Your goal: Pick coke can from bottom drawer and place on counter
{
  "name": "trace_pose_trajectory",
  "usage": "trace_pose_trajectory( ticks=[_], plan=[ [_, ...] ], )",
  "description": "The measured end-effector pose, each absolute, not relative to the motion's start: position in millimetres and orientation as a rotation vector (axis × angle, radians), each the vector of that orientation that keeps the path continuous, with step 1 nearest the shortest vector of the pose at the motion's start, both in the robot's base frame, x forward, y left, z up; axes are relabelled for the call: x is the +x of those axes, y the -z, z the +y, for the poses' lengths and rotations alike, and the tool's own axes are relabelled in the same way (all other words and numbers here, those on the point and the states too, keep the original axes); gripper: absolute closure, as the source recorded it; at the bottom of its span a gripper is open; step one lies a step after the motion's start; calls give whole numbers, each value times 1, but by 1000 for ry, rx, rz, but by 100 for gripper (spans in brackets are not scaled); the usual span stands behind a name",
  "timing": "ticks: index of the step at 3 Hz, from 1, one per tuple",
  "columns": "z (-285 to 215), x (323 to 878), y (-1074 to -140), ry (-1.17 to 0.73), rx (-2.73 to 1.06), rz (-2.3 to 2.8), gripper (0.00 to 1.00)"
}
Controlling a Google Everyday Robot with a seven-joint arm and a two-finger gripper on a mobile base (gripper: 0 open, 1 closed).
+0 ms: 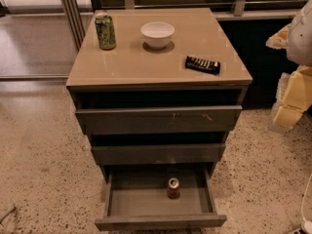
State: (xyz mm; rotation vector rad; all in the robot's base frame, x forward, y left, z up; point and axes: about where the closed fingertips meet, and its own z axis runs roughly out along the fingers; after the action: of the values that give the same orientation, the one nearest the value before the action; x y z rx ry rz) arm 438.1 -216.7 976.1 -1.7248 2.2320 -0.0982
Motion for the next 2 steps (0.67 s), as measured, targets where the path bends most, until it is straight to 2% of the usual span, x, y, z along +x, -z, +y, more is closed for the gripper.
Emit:
trace_pose_trajectory(
  ticks=[1, 2],
  plan=[
    [-217, 438, -976, 98, -1725, 2232, 0],
    [-217, 438, -976, 98, -1725, 2232, 18]
  ],
)
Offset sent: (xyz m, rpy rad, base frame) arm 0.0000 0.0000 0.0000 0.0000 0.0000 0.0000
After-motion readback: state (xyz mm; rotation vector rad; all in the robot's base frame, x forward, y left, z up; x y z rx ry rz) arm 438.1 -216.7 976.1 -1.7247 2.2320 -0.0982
